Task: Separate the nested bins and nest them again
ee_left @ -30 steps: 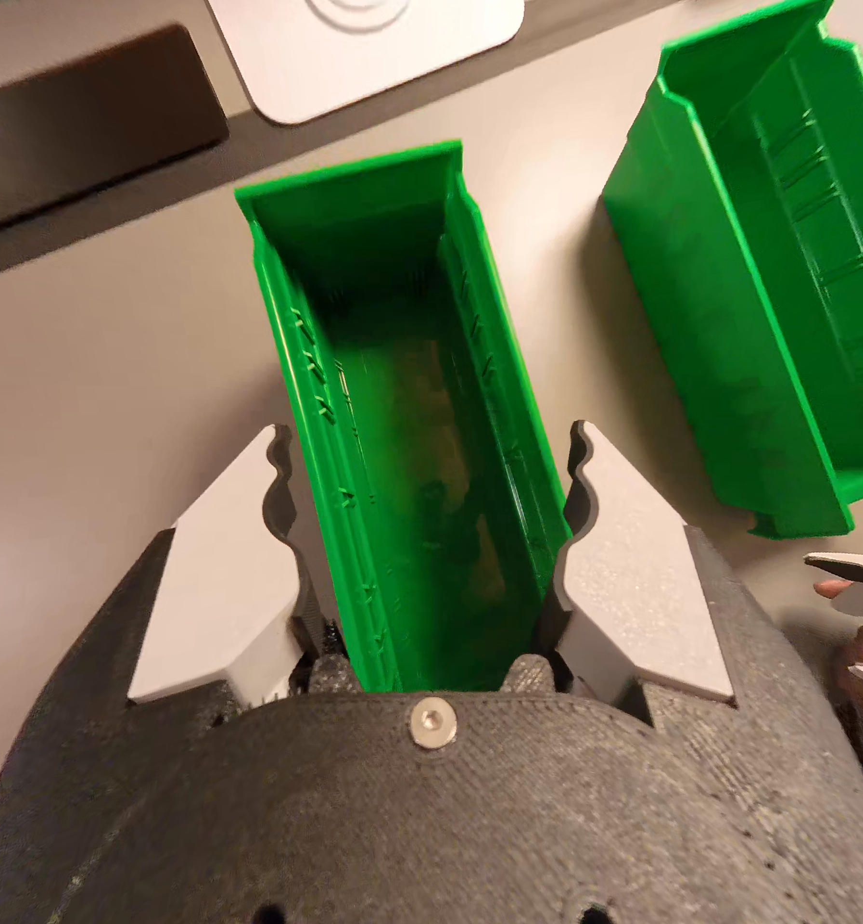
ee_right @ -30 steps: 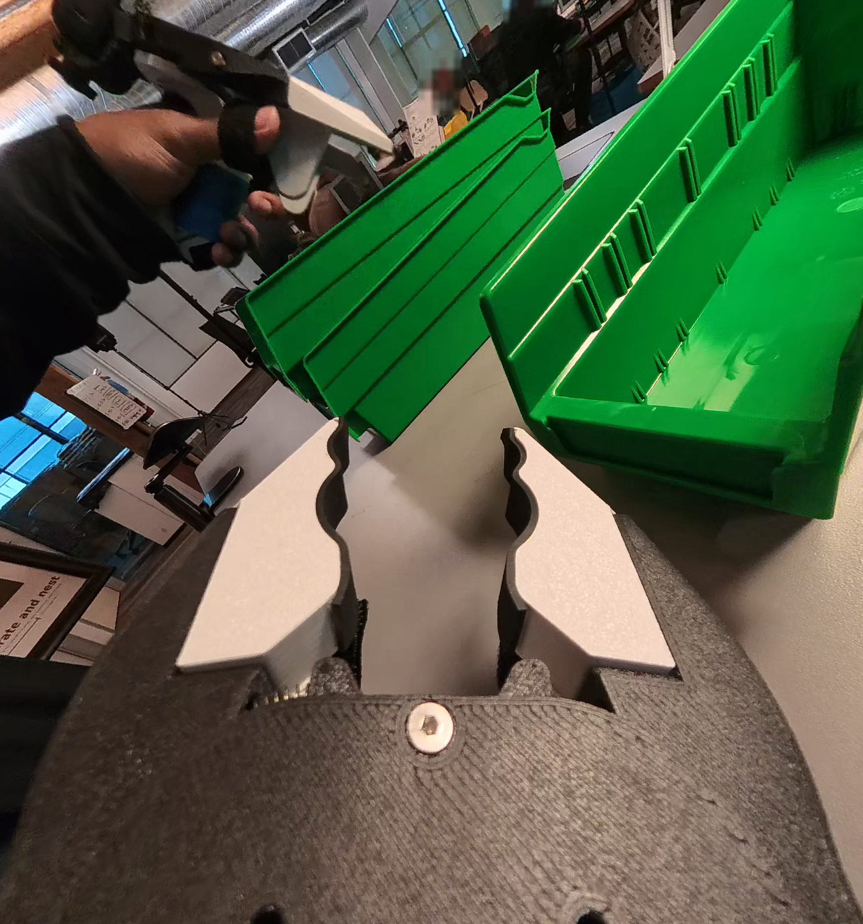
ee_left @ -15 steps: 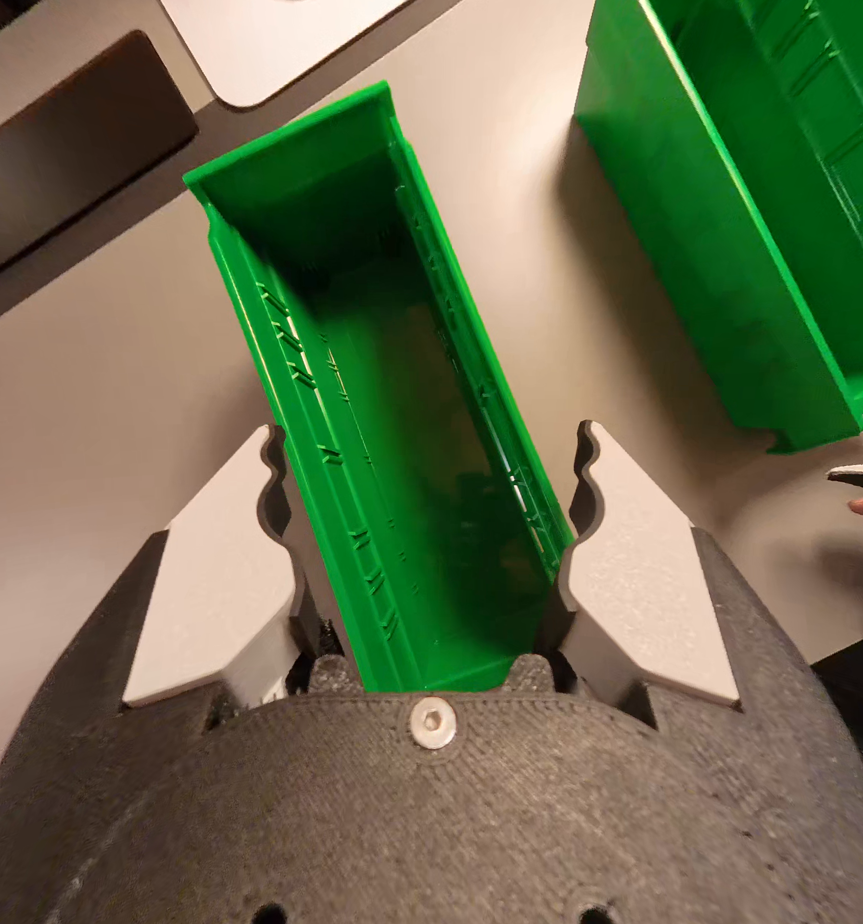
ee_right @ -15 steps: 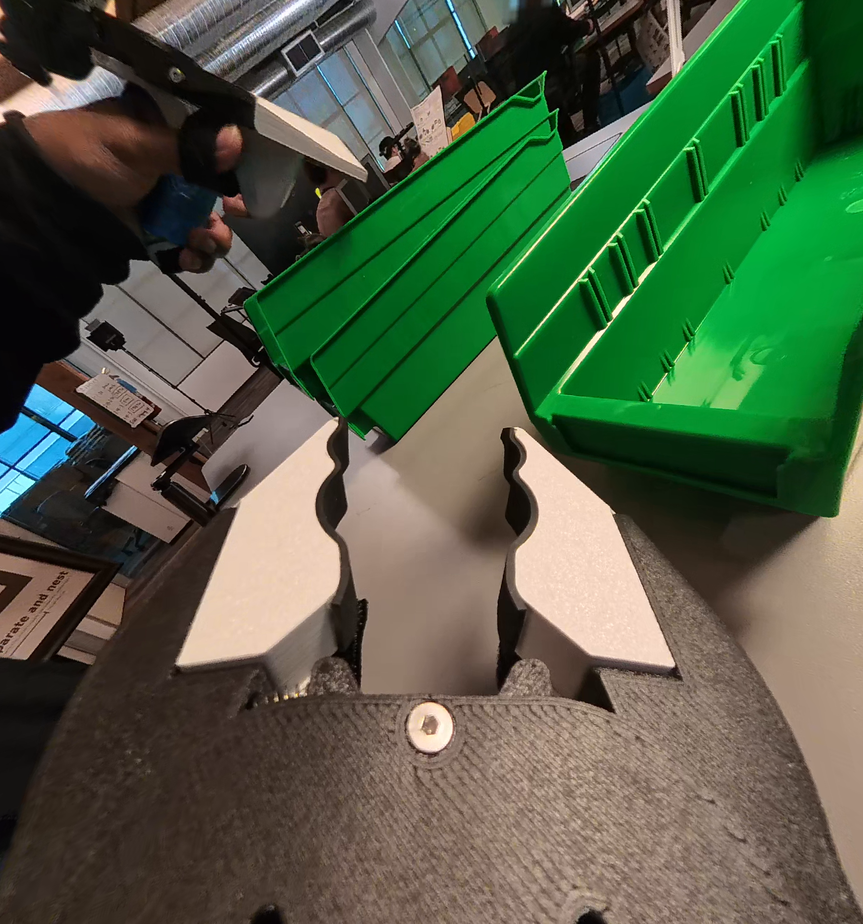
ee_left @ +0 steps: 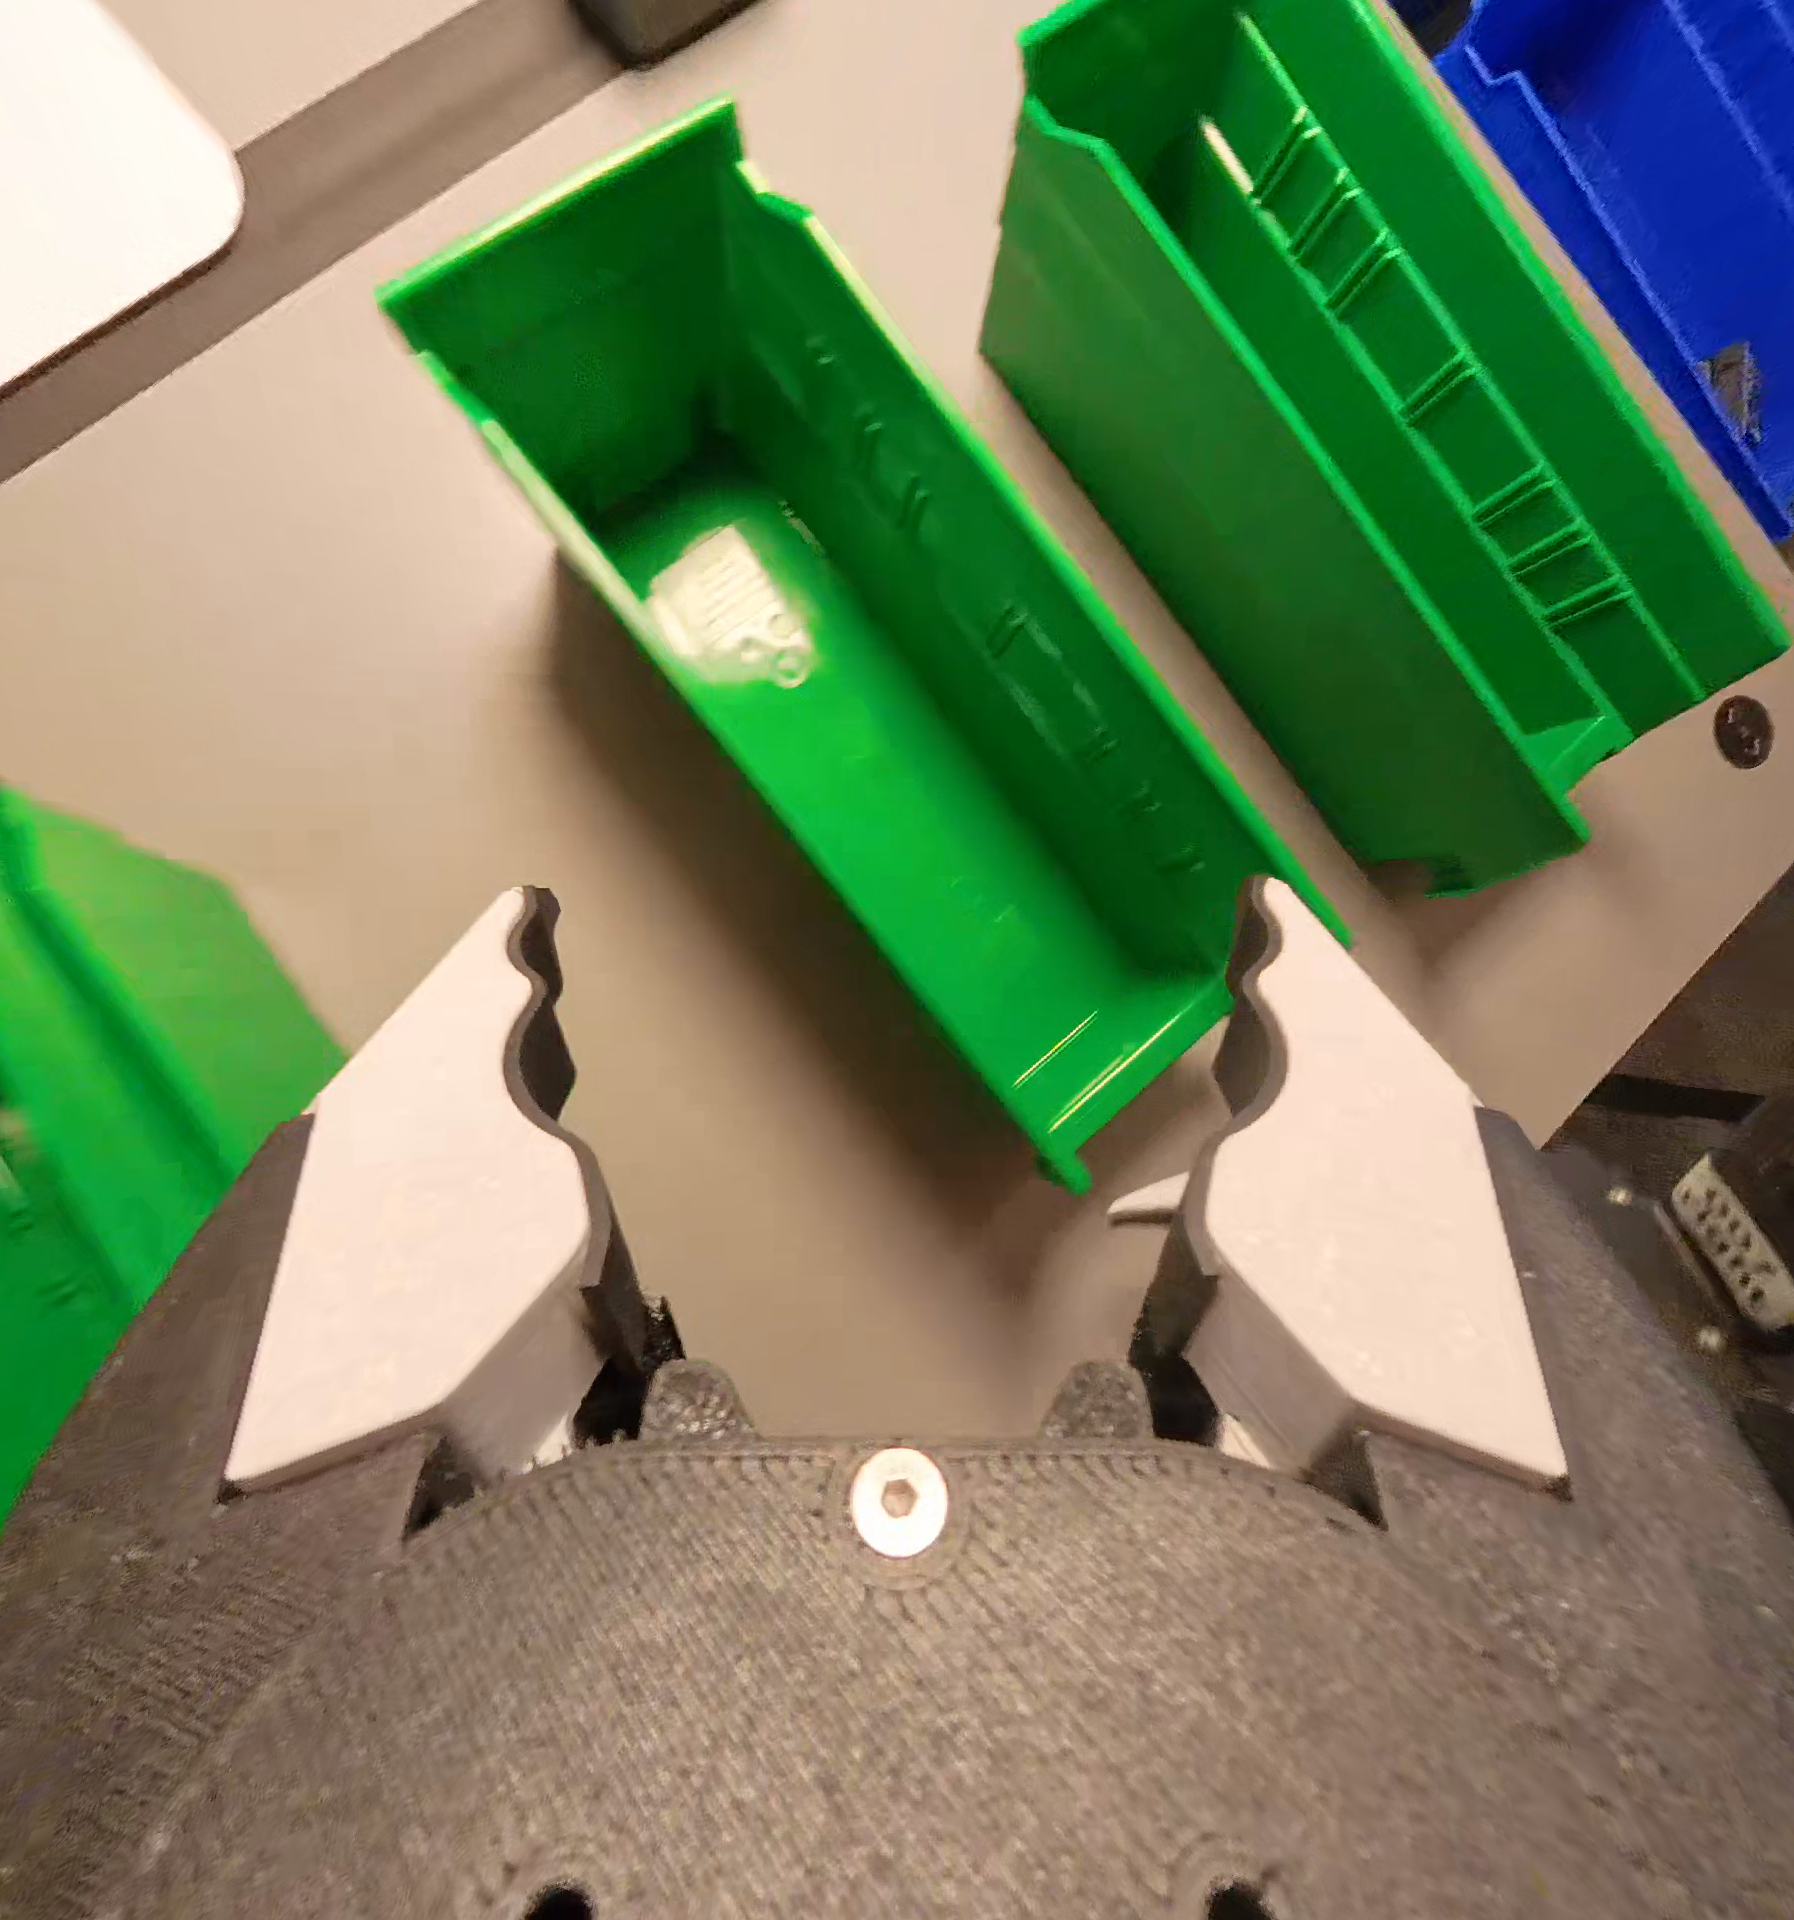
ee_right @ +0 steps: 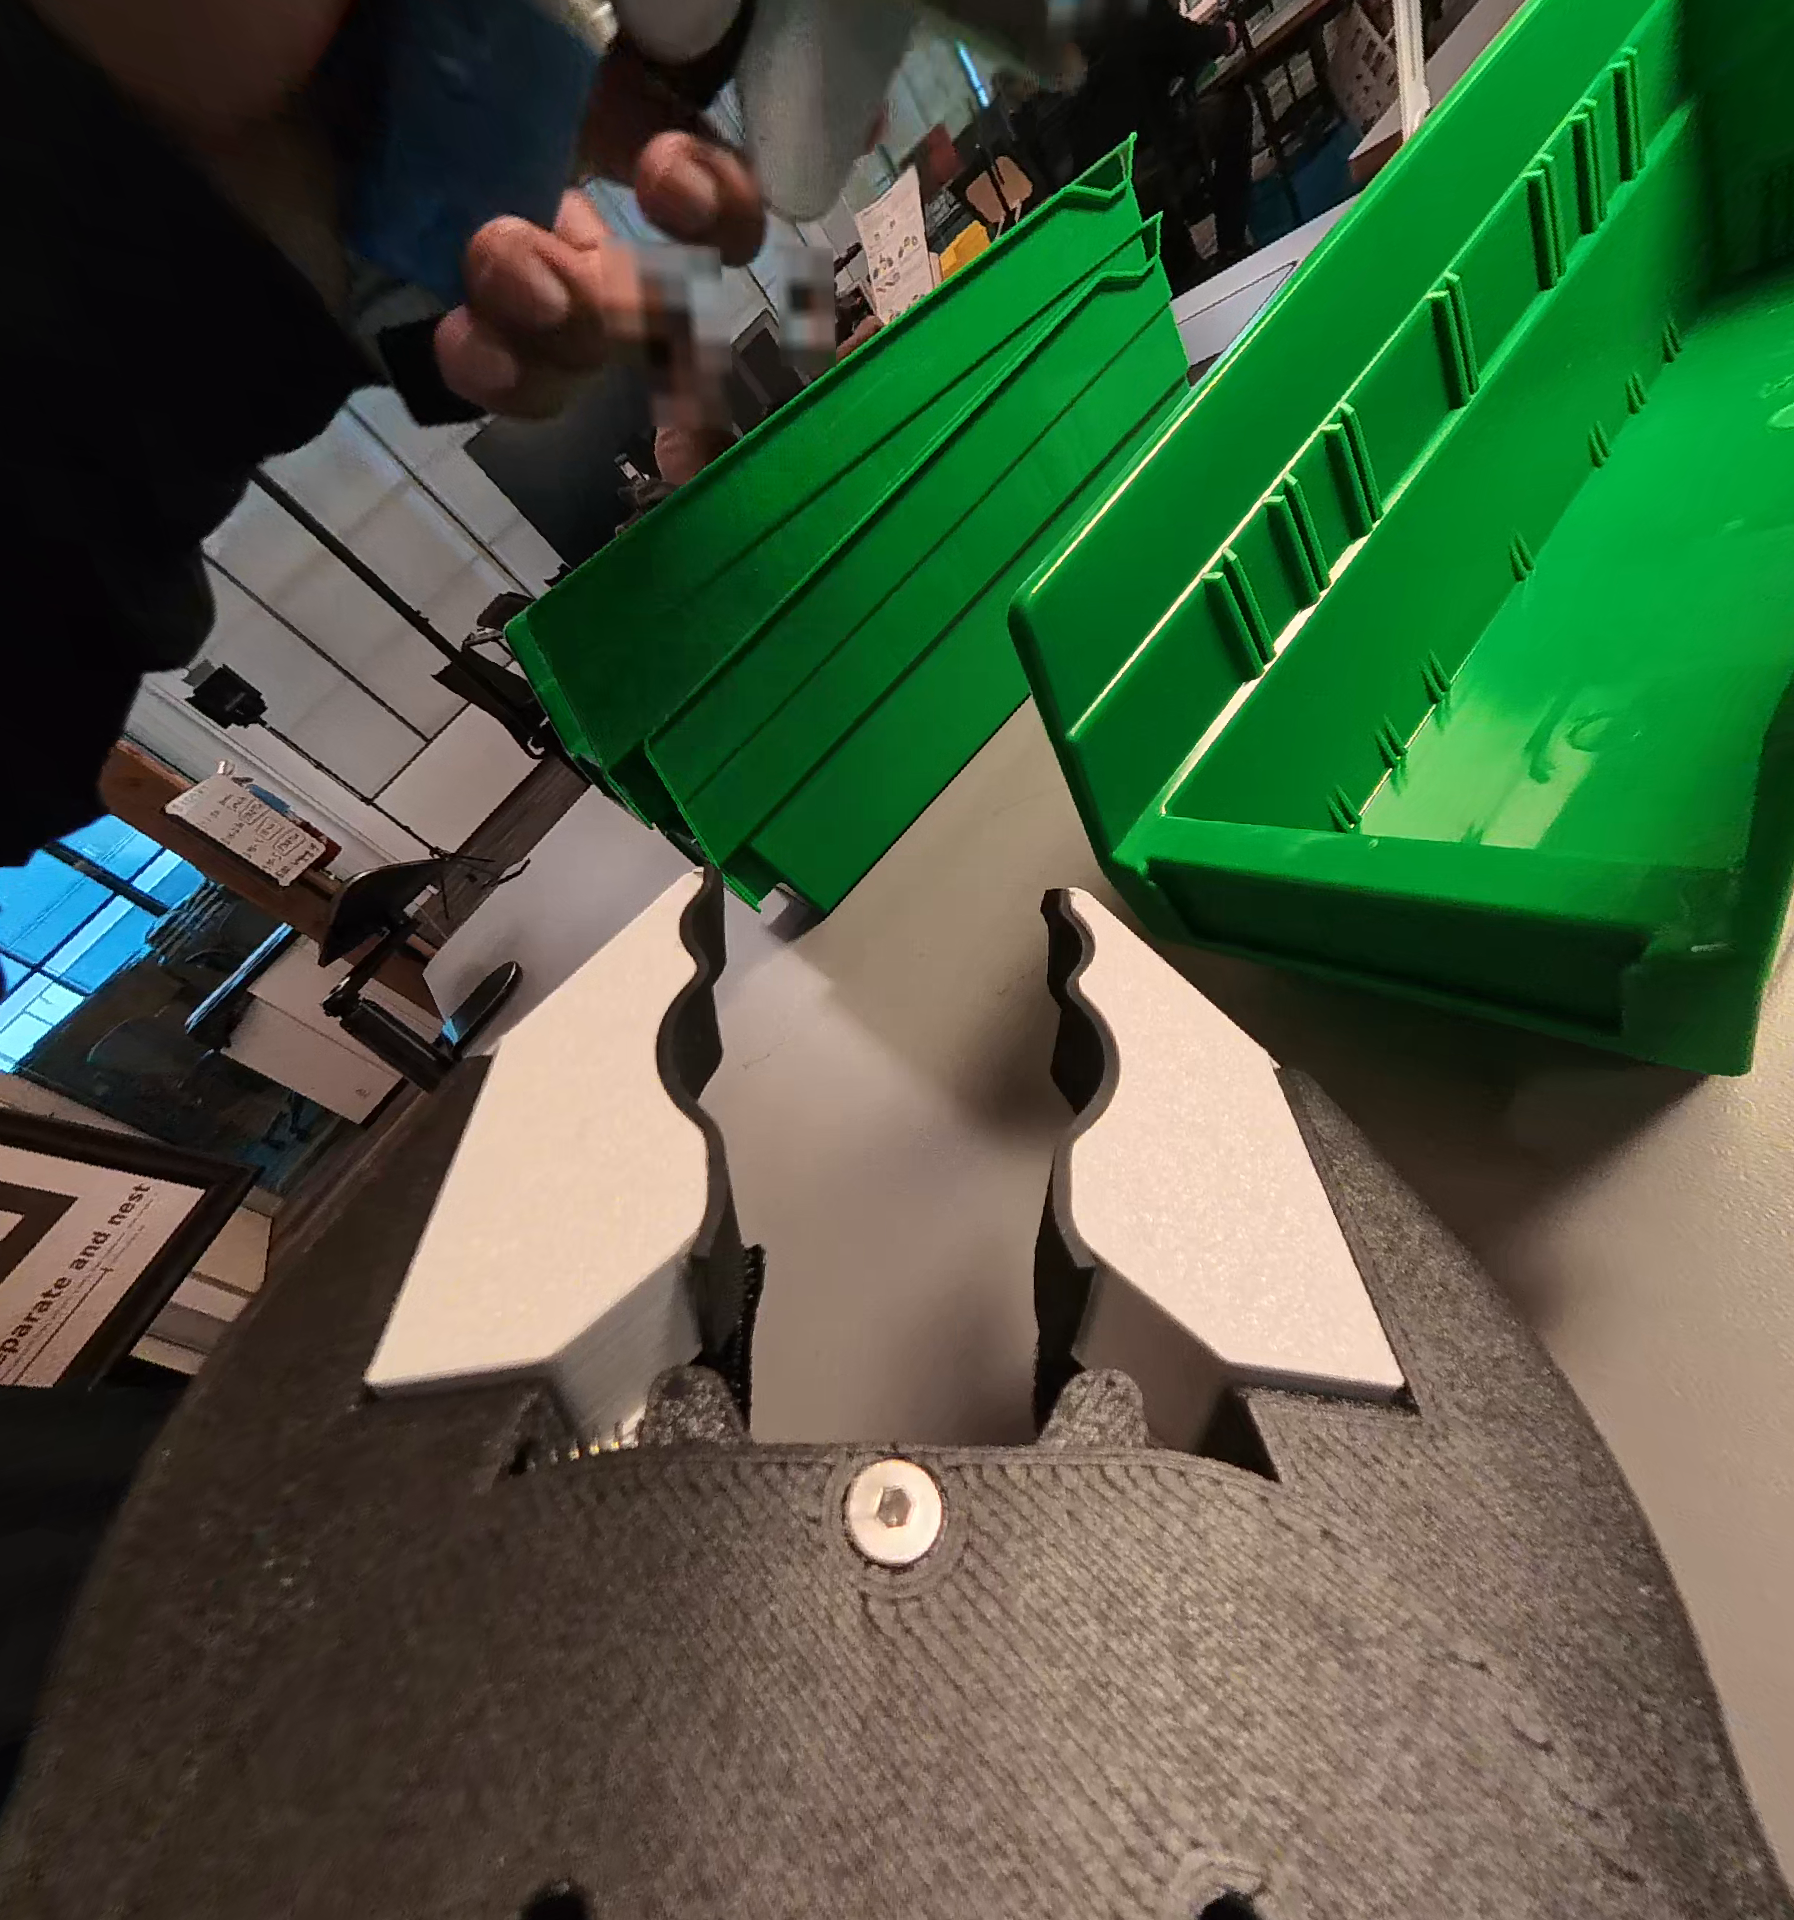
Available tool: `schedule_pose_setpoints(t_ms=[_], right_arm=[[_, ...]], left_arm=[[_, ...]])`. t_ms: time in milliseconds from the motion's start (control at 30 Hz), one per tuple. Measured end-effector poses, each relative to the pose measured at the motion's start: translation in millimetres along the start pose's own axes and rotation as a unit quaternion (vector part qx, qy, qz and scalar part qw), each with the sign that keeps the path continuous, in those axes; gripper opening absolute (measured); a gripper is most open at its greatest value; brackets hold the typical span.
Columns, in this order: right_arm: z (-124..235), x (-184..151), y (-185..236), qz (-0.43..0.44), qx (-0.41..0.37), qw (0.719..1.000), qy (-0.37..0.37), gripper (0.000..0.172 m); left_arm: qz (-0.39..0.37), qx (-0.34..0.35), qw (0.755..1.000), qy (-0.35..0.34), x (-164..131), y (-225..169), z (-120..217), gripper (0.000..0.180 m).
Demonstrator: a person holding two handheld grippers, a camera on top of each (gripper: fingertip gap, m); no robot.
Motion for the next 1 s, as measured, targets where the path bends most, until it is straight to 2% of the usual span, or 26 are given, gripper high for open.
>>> schedule_pose_setpoints(t_ms=[133, 333, 567, 633, 767, 900, 1000], right_arm=[[0.2, 0.0, 0.3, 0.001, 0.001, 1.000, -0.001, 0.064], [3.0, 0.3, 1.8, 0.001, 0.007, 1.000, -0.005, 0.064], [6.9, 0.9, 2.4, -0.003, 0.011, 1.000, -0.012, 0.064], [6.9, 0.8, 2.5, -0.003, 0.011, 1.000, -0.012, 0.064], [6.6, 0.7, 2.4, -0.003, 0.011, 1.000, -0.011, 0.064], [6.2, 0.3, 2.6, -0.001, 0.010, 1.000, -0.009, 0.064], [6.2, 0.2, 2.5, 0.000, 0.009, 1.000, -0.009, 0.064]], left_arm=[[0.010, 0.022, 1.000, 0.007, 18.0, -17.0, -33.9, 0.130], [0.022, 0.050, 0.998, 0.023, 26.7, -20.9, -72.8, 0.136], [-0.015, 0.086, 0.995, 0.045, 20.8, -25.8, -101.0, 0.147], [-0.019, 0.075, 0.996, 0.055, 21.2, -24.1, -102.1, 0.147], [-0.080, 0.054, 0.992, 0.085, 22.4, -11.4, -99.4, 0.144], [-0.111, 0.077, 0.986, 0.095, 23.7, 1.6, -91.6, 0.137], [-0.112, 0.085, 0.986, 0.094, 19.5, -1.0, -88.5, 0.138]])
Point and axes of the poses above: each gripper's, where its closed fingertips meet, z back along the fingers, x out of its top, y = z × x across the jaws, the point moved 6 cm from there along z, back along the fingers, and after that the axes turned 12 degrees about x, right-handed, at the moved point
